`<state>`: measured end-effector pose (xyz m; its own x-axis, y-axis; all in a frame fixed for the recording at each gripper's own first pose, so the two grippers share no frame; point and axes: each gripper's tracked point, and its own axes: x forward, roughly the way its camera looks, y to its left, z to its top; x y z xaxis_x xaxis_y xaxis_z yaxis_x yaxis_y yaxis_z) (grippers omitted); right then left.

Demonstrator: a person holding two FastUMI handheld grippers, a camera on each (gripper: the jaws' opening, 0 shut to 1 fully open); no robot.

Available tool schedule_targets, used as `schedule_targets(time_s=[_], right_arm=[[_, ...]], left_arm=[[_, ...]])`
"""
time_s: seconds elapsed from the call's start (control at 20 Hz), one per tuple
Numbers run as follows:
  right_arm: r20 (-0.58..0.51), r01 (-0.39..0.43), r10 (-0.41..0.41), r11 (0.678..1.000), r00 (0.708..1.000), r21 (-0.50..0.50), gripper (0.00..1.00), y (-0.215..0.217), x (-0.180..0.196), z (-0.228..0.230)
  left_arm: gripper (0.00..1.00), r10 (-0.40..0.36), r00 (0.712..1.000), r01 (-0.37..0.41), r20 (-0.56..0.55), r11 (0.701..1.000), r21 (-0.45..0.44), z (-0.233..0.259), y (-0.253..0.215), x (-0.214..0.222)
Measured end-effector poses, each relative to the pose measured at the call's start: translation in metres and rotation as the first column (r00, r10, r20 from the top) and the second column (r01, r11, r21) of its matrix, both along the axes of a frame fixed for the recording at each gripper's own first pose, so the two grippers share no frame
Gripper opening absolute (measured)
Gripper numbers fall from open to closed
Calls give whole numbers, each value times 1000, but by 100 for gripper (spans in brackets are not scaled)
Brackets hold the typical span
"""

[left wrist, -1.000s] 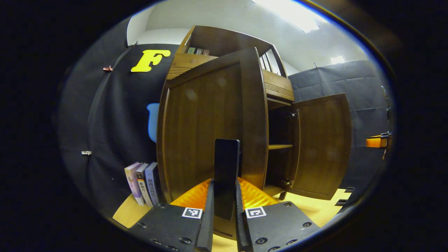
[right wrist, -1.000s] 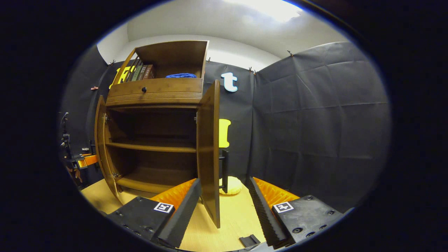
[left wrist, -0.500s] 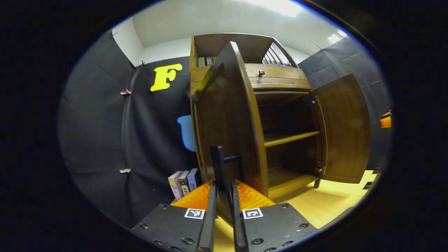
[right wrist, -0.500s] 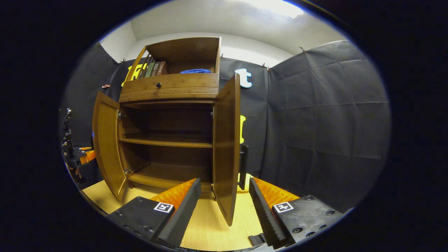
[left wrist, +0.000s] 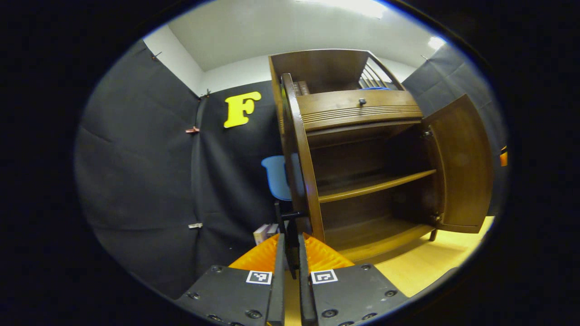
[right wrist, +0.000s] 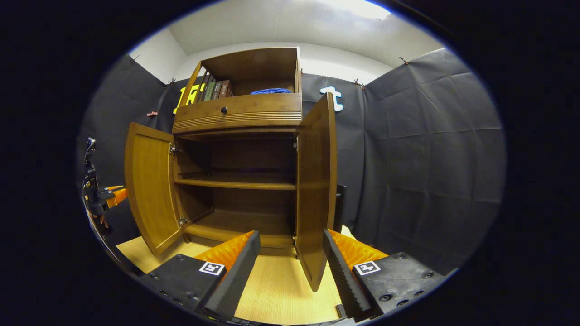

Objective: Open the right door of the double-door shoe cabinet with the right hand, and open the left door with the left hand.

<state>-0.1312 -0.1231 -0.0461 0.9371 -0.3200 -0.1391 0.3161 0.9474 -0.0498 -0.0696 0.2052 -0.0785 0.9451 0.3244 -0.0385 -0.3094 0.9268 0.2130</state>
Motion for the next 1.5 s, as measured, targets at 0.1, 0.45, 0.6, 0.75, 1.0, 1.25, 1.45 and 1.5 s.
schedule_targets(time_s=[0.1, 0.45, 0.6, 0.75, 1.0, 1.25, 1.45, 1.5], right_arm=[[-9, -19, 19, 1000, 1000, 10, 87, 4, 2, -3], [-2, -53, 54, 997, 999, 47, 88, 13, 10, -5], [-7, -84, 85, 993, 996, 77, 89, 27, 19, -9], [-5, -119, 120, 989, 993, 82, 90, 44, 31, -7], [38, -180, 179, 982, 983, 51, 95, 85, 54, -1], [74, -216, 214, 976, 974, 20, 99, 118, 73, 13], [116, -190, 188, 982, 975, -1, 98, 130, 83, 25], [133, -206, 204, 979, 970, 4, 100, 136, 86, 32]], left_arm=[[17, 3, 1000, -3, -5, 999, -33, -3, 2, -7], [17, -94, 995, 95, 25, 995, -41, 17, -39, -30], [17, -173, 983, 177, 54, 981, -78, 31, -71, -32], [36, -217, 974, 223, 69, 969, -106, 38, -90, -28], [82, -192, 976, 209, 99, 957, -202, 44, -115, -17], [94, -164, 985, 170, 63, 977, -126, 50, -140, -4], [92, -244, 963, 260, 112, 951, -168, 68, -172, 10], [90, -253, 960, 272, 124, 947, -173, 73, -174, 12]])
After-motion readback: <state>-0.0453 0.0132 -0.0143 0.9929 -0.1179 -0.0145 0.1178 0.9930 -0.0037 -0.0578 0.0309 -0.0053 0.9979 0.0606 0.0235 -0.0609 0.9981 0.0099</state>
